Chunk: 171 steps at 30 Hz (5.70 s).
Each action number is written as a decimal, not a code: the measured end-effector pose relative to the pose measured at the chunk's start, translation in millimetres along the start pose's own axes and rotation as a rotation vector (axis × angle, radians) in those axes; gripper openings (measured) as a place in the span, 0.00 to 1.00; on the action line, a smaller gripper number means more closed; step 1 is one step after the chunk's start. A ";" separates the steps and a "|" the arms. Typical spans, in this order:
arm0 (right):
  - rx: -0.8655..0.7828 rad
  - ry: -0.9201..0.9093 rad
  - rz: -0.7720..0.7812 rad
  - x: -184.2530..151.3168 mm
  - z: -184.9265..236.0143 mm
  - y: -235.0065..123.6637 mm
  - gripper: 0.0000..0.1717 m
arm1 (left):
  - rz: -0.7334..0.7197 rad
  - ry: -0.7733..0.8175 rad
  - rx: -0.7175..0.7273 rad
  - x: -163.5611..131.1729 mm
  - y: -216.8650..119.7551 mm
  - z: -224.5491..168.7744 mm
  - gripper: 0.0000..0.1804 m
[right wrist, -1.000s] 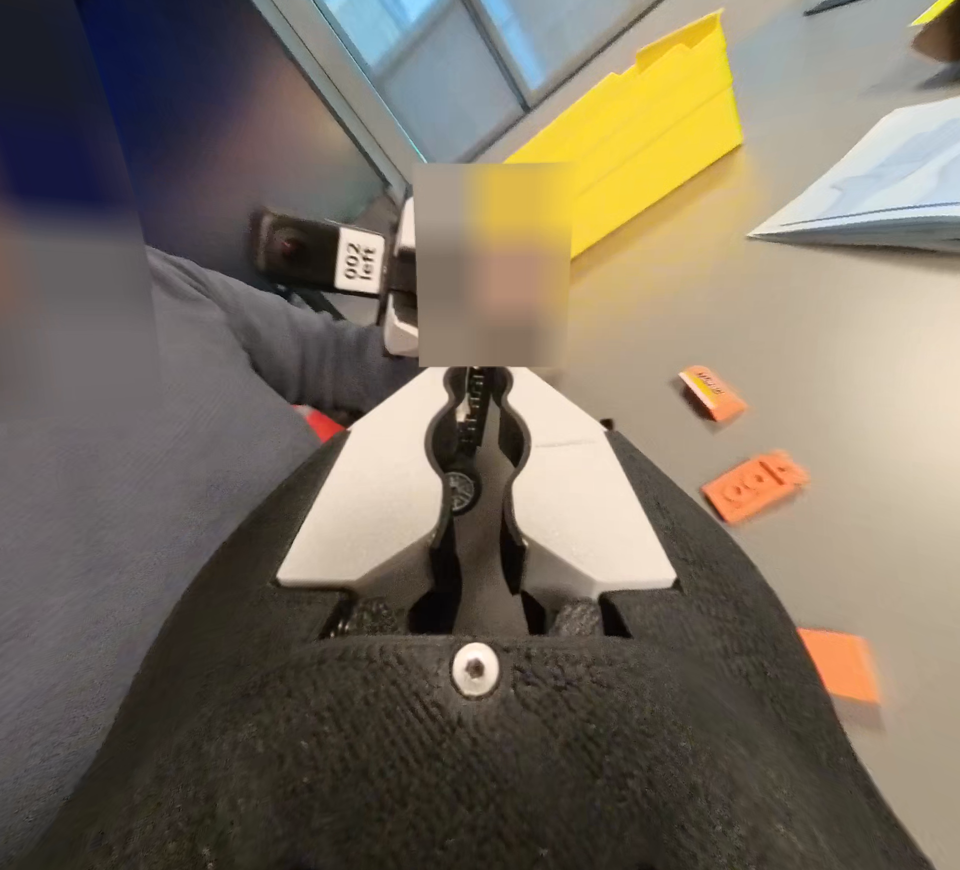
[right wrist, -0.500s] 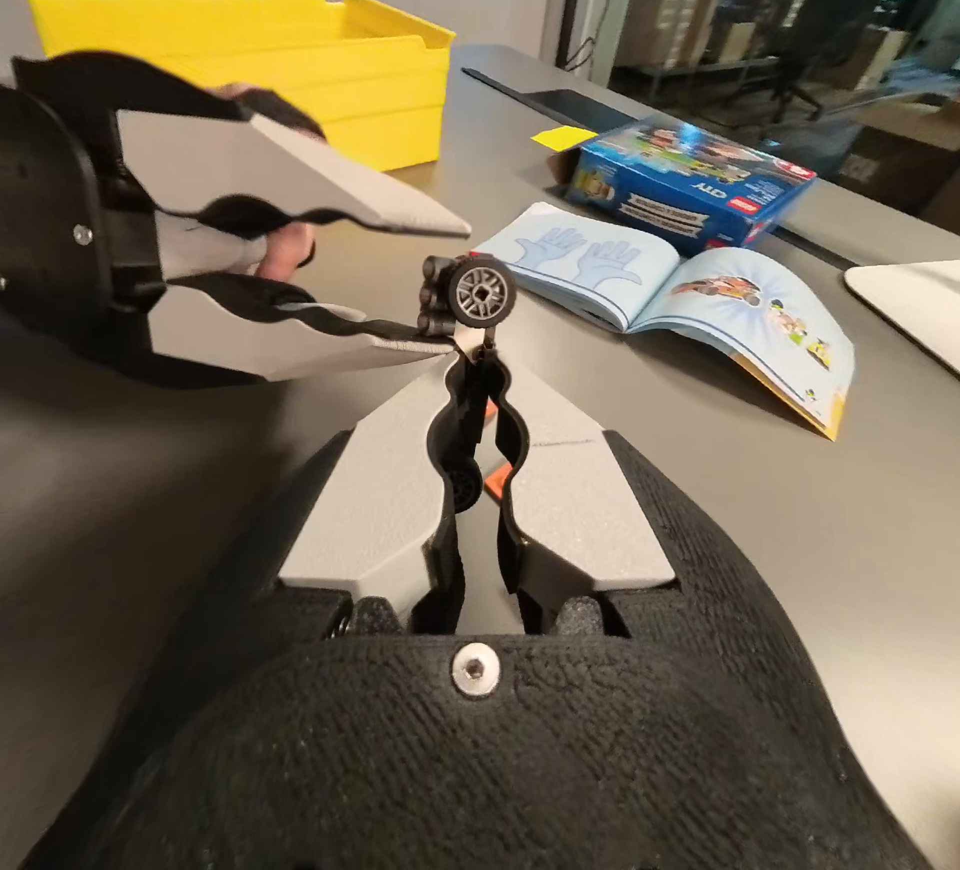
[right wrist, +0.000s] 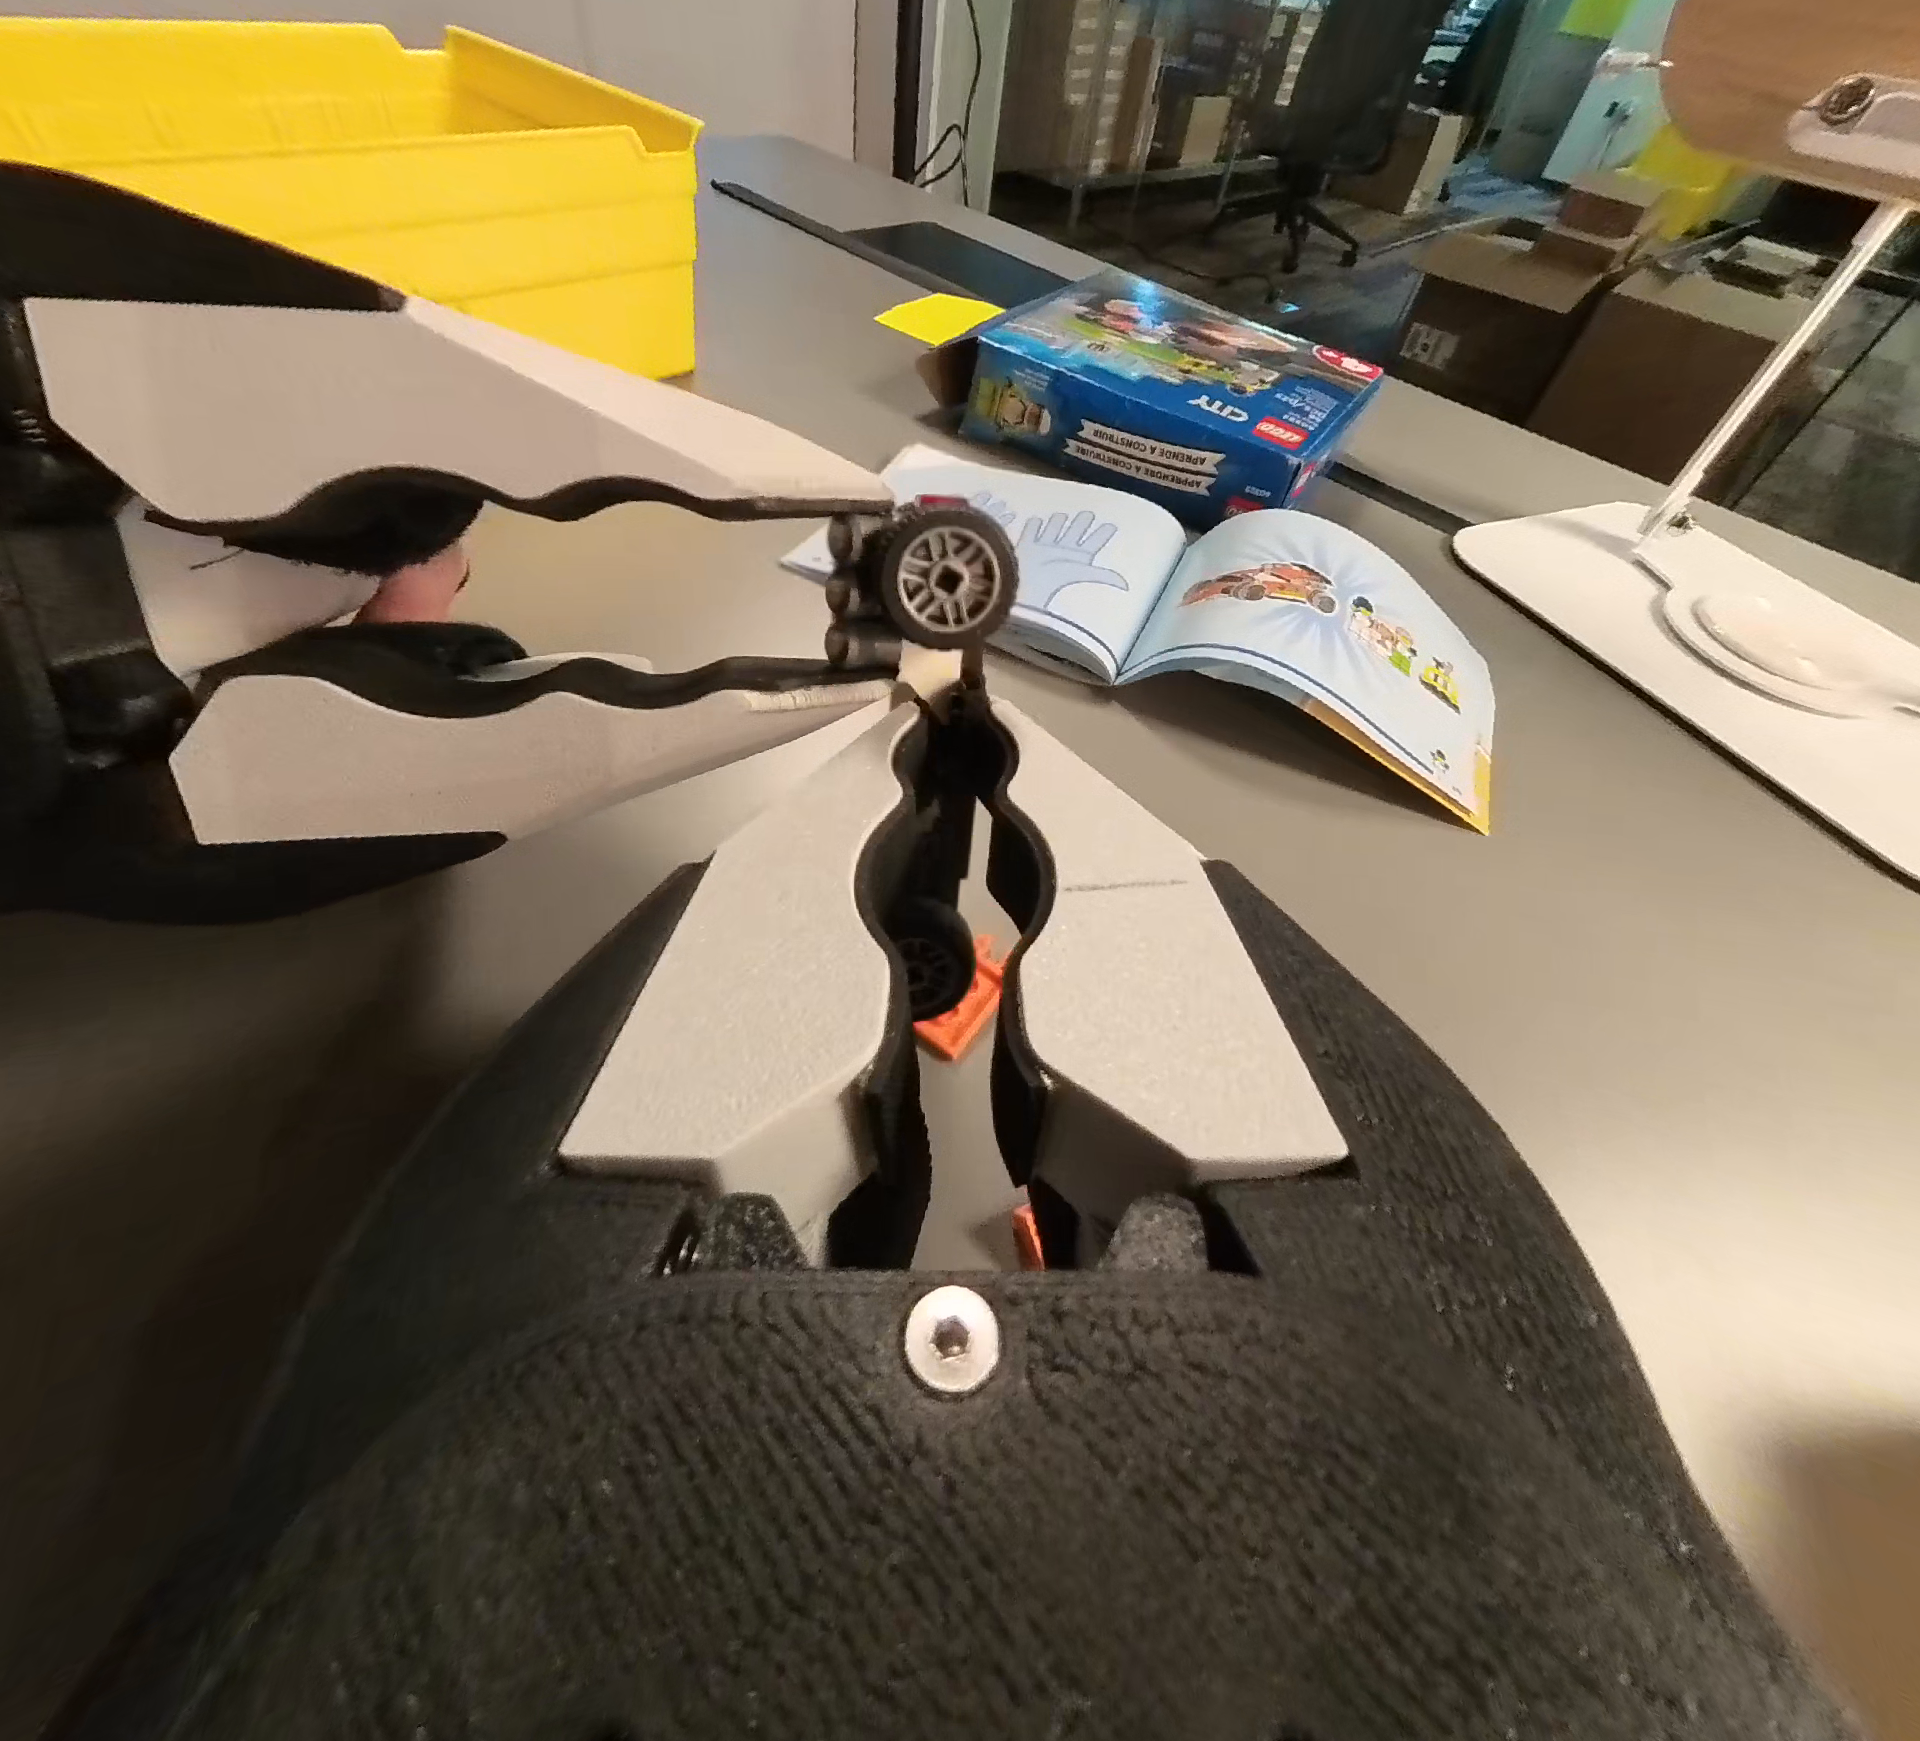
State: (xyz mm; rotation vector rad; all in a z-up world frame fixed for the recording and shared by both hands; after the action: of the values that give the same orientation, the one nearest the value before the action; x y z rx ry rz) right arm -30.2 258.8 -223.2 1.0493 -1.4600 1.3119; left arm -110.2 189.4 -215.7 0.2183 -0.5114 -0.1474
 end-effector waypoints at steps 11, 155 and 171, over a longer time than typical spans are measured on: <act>-0.178 0.095 -0.030 -6.2 -43.0 -27.9 0.02 | 0.027 0.099 0.095 -15.4 -7.6 13.2 0.00; -0.247 -0.210 0.024 -7.4 -30.4 -11.1 0.01 | 0.164 -1.034 -0.576 -12.7 2.3 7.6 0.00; -0.091 -0.310 -0.012 -5.6 -7.4 4.1 0.01 | 0.263 -1.126 -0.402 -32.8 17.2 7.1 0.11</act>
State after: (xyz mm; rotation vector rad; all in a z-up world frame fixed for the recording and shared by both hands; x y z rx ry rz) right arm -32.2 266.6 -229.2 1.2391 -1.7220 1.0966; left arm -140.6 211.2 -220.9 -0.3643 -1.5996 -0.1018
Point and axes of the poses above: each gripper's, where its closed fingertips meet, y out along the fingers, x out of its top, z = x × y across the jaws, the point moved 8 cm from there along -y, back along the fingers, and after that the axes turned 14 degrees about x, right-handed, at the moved point
